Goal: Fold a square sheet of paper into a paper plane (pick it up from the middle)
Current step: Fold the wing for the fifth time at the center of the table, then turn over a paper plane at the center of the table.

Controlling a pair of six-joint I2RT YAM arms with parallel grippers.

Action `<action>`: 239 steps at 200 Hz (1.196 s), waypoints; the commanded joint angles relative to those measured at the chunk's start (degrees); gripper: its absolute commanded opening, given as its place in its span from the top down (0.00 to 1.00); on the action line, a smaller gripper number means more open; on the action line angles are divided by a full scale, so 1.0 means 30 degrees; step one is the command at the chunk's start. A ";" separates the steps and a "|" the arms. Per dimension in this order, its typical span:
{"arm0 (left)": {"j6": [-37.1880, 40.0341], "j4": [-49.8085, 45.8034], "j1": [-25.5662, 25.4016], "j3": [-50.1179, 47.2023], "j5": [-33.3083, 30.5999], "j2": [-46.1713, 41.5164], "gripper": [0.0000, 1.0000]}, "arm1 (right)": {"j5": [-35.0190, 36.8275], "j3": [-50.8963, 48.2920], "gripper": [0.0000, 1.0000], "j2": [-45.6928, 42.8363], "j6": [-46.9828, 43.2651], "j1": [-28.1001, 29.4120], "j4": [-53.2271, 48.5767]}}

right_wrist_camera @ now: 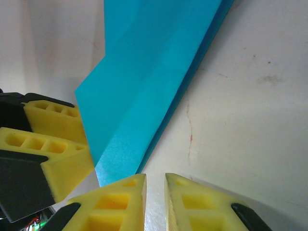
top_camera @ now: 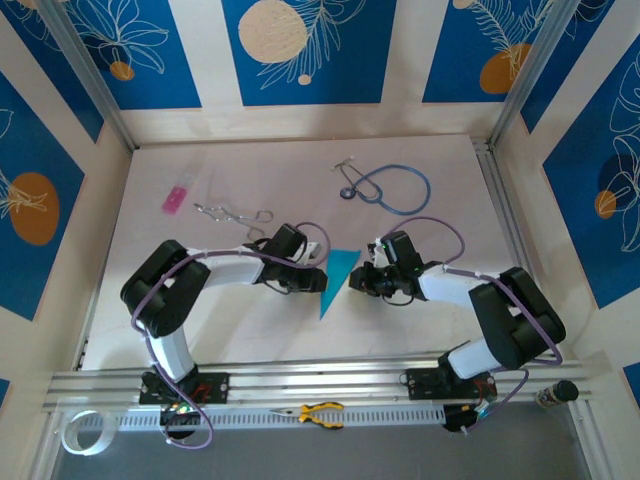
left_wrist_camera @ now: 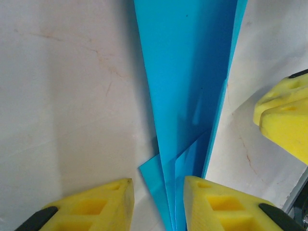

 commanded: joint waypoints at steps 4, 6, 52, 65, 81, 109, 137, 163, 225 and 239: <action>0.0769 -0.0047 0.0028 0.0455 -0.0531 0.0455 0.66 | -0.0011 0.0365 0.82 0.0362 0.0295 0.0203 0.0468; 0.0793 -0.0053 0.0031 0.0467 -0.0520 0.0477 0.66 | -0.0031 0.0350 0.82 0.0383 0.0311 0.0211 0.0524; 0.0831 0.1153 -0.0032 0.0556 0.0704 0.0633 0.63 | -0.0535 0.0479 0.82 0.1291 0.0755 0.0365 0.1452; 0.0731 0.1412 -0.0018 0.0601 0.0910 0.0731 0.62 | -0.0579 0.0493 0.82 0.1545 0.0853 0.0442 0.1678; 0.0633 0.1498 -0.0026 0.0727 0.1215 0.0942 0.61 | -0.0703 0.0540 0.82 0.1853 0.0973 0.0506 0.1891; 0.0497 0.1724 -0.0041 0.0832 0.1568 0.1225 0.60 | -0.0769 0.0624 0.82 0.2150 0.1039 0.0658 0.2073; 0.0372 0.1853 -0.0046 0.1034 0.2158 0.1549 0.59 | -0.0903 0.0677 0.82 0.2428 0.1069 0.0688 0.2223; 0.0159 0.2143 -0.0039 0.0977 0.2460 0.1634 0.60 | -0.0990 0.0674 0.82 0.2623 0.1112 0.0704 0.2327; 0.0048 0.2157 -0.0031 0.1150 0.2809 0.1803 0.67 | -0.1106 0.0539 0.84 0.2833 0.1332 0.0702 0.2808; -0.0006 0.2172 -0.0045 0.1172 0.2878 0.1831 0.67 | -0.1065 0.0498 0.84 0.2818 0.1362 0.0702 0.2816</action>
